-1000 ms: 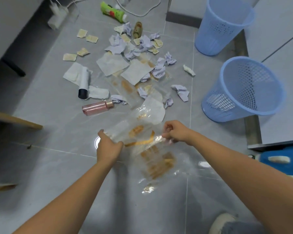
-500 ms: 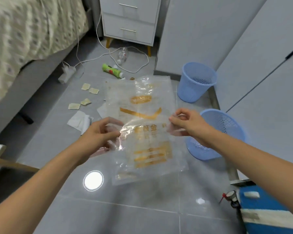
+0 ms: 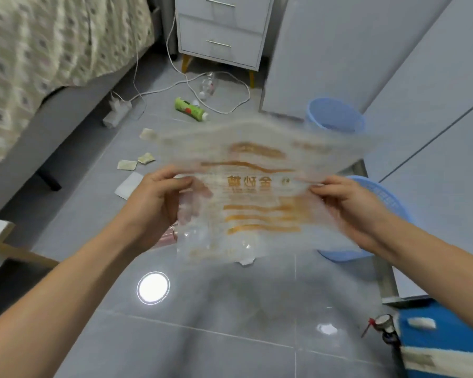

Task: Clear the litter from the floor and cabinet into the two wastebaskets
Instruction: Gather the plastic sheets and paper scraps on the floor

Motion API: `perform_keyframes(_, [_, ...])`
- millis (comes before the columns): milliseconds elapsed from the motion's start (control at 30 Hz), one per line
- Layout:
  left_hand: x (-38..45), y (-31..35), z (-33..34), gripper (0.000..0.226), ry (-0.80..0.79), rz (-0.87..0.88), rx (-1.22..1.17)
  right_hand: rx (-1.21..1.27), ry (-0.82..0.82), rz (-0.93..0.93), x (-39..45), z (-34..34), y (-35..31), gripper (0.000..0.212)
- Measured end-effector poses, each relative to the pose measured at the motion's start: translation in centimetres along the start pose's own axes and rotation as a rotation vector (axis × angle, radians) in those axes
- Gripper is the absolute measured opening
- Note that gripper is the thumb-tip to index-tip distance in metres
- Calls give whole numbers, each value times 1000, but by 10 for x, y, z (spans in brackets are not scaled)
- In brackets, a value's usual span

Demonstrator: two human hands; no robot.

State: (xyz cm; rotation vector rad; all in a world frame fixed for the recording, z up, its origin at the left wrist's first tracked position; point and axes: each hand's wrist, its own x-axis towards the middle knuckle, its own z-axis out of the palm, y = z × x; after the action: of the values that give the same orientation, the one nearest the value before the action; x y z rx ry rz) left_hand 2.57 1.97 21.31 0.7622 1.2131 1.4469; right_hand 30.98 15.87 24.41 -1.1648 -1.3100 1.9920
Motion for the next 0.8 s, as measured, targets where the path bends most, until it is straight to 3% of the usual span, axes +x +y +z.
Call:
perform_keyframes(100, [2,1,-1,54,37,23,53,84,-9,41,-3,-5,-7,30])
perform_keyframes(133, [1,2,1,52,0,-19,-24,63,-38,46,-4,-6,-8,28])
perform_keyframes(200, [0,3,8,37,-49,-91,-49,-113,-14,9,-6,-9,-7,16])
perform_keyframes(267, [2,-1,11,20,-8,-63,210,-290,2,-56,-7,-13,-4,26])
perform_keyframes(367, [0,-11,12,45,-42,26,464,-640,-81,-106,-12,-21,-8,46])
perform_keyframes(467, [-2,-11,24,57,-133,85,451,-942,-218,-112,-15,-13,-12,27])
perform_keyframes(567, [-1,-18,44,52,-209,134,456,-1037,-350,-49,-20,12,-1,32])
perform_keyframes(700, [-2,-20,59,32,-181,180,399,-1289,-188,-352,-23,25,23,56])
perform_keyframes(800, [-1,-16,51,29,-150,176,411,-1231,-44,-467,-22,22,29,69])
